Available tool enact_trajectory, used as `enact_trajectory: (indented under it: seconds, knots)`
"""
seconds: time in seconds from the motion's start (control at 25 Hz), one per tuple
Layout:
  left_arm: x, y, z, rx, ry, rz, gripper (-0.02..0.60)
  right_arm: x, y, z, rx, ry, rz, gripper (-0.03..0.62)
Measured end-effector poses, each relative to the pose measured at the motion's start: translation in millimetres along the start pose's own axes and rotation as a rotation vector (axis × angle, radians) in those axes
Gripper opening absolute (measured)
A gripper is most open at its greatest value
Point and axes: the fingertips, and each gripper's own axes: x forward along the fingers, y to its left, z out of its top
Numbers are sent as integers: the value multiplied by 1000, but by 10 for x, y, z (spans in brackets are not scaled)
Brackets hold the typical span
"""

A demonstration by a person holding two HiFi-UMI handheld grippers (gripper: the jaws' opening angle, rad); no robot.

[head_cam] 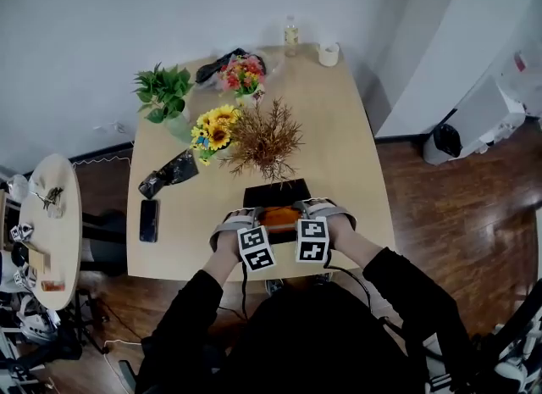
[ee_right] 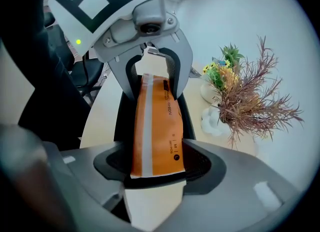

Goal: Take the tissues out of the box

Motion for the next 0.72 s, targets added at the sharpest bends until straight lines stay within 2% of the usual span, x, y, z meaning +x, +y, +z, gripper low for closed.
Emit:
enact_trajectory:
  seconds: [0.32,0.48,0.72]
  knots:
    - [-652,214,333,18,19,44,275,-703,-187,57,-15,-22,-36,287]
    - [-970,328,501,48,25,87,275,-1044,-278,72,-11,-26,-82,287]
    - [-1160,340,874,107,3,117,276,-1410,-281,-143,23,-8,-141,288]
